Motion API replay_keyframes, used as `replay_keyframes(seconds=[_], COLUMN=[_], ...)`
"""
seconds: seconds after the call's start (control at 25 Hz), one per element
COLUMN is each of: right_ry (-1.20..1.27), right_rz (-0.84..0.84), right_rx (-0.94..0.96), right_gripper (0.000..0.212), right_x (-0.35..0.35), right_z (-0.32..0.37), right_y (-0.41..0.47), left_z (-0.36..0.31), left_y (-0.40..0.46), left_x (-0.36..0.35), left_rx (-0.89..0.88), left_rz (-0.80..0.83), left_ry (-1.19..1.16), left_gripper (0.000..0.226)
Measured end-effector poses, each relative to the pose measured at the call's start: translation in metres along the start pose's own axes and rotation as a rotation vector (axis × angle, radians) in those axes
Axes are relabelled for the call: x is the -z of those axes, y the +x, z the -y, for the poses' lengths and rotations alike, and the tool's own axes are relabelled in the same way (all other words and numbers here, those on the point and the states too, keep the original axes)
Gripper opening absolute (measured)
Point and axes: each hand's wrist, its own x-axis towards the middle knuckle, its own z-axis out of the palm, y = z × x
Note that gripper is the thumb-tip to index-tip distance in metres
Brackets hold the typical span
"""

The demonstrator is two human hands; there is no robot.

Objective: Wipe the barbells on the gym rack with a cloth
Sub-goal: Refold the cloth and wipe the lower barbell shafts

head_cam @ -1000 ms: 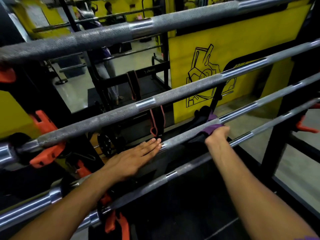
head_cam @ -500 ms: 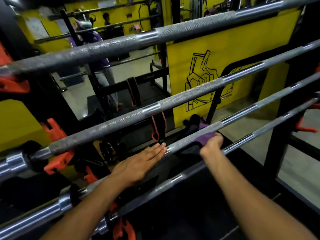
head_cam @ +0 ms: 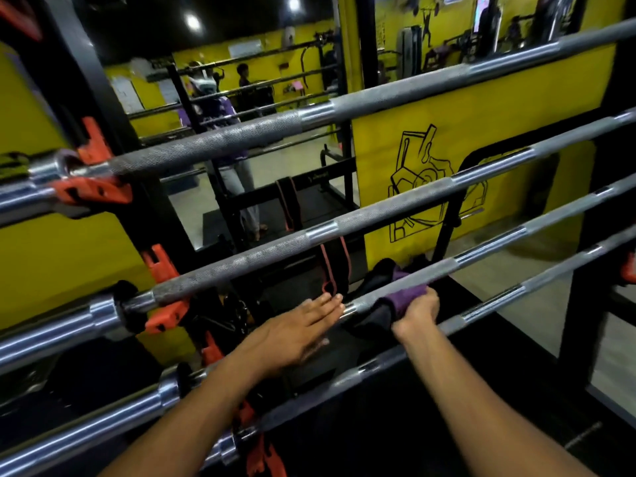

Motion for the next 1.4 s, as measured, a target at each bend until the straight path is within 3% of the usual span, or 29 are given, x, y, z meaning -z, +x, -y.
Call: replay_keyframes(seconds=[0.16,0.24,0.36,0.48,0.68,0.8,0.96,1.16,1.4], right_ry=[-0.062,-0.009,0.038,0.02,0.2,0.078,-0.046,-0.004,0.055], right_rz=[-0.133,-0.146,-0.023,-0.082,-0.132,-0.04,0.0,-0.173,-0.178], right_rx=[0.055,0.035,-0.003,-0.054,0.07,-0.061,-0.283,-0.193,-0.067], right_gripper=[0.039,0.035,0.045,0.051,0.05,0.055,0.041,0.055,0.055], right_x=[0.029,0.025,0.002,-0.008,-0.021,-0.032,-0.042,-0.031,-0.034], right_z=[-0.006,-0.017,-0.031,-0.022,-0.027,-0.08,-0.135,-0.098,-0.032], right_y=[0.006,-0.011,-0.037,-0.029,-0.022,-0.068,-0.114,-0.055,-0.056], left_z=[0.012,0.023,0.044,0.058,0.067,0.068,0.072,0.069,0.069], left_y=[-0.043,-0.053,-0.053,-0.054,-0.052,-0.052,-0.054,-0.054,-0.053], left_x=[0.085,0.124,0.145,0.142,0.132,0.131,0.128,0.131,0.13], left_rx=[-0.032,0.054,0.127,0.145,0.187,0.188,0.173,0.178,0.183], left_rz=[-0.206,-0.122,0.044,0.079,0.069,0.052,0.049,0.031,0.03], left_ry=[0.22,0.283,0.248,0.136,-0.075,-0.075,-0.07,-0.081,-0.098], left_gripper=[0.059,0.066,0.073,0.073,0.066,0.065,0.065,0.065,0.066])
